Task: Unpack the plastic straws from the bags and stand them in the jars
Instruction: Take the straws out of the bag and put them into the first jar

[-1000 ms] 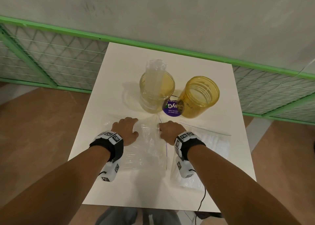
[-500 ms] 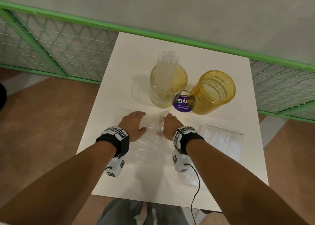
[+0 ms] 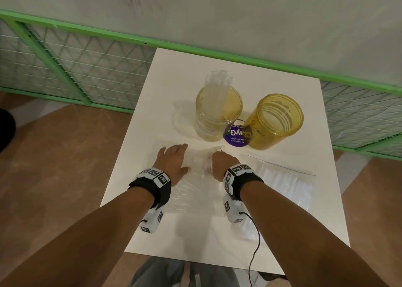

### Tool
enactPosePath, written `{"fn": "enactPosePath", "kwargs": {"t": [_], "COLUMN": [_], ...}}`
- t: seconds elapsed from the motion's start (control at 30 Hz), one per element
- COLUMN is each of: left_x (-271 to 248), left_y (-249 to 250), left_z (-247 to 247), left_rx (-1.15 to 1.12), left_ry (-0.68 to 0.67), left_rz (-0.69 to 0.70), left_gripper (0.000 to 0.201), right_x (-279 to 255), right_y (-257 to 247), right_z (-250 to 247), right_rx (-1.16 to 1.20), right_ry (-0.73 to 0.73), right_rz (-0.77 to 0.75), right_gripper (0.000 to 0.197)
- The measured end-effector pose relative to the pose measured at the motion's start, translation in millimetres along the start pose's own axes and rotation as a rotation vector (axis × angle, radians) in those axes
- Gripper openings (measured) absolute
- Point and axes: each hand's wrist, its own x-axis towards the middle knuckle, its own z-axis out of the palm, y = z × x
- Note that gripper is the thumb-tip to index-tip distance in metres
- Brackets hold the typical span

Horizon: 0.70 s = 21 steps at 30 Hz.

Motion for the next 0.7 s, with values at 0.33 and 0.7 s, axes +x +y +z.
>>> {"fn": "enactPosePath", "kwargs": {"t": [0.33,0.7], "left_x": [1,6], "left_y": [3,68], "left_z": [-2,-30], "left_rx": [0.157,-0.120], "left_ry": [-0.038,0.231], "left_rz": [-0.057,0.376], "left_gripper": [0.068,0.081], "right_x": [-11,-53], "right_y": [12,58], "right_z": [-11,-82], "right_rx": [-0.116,-0.356], "right_ry": [-0.074,-0.032], "right_rz": [-0.030,-0.065], "right_gripper": [0.048,0.042]}}
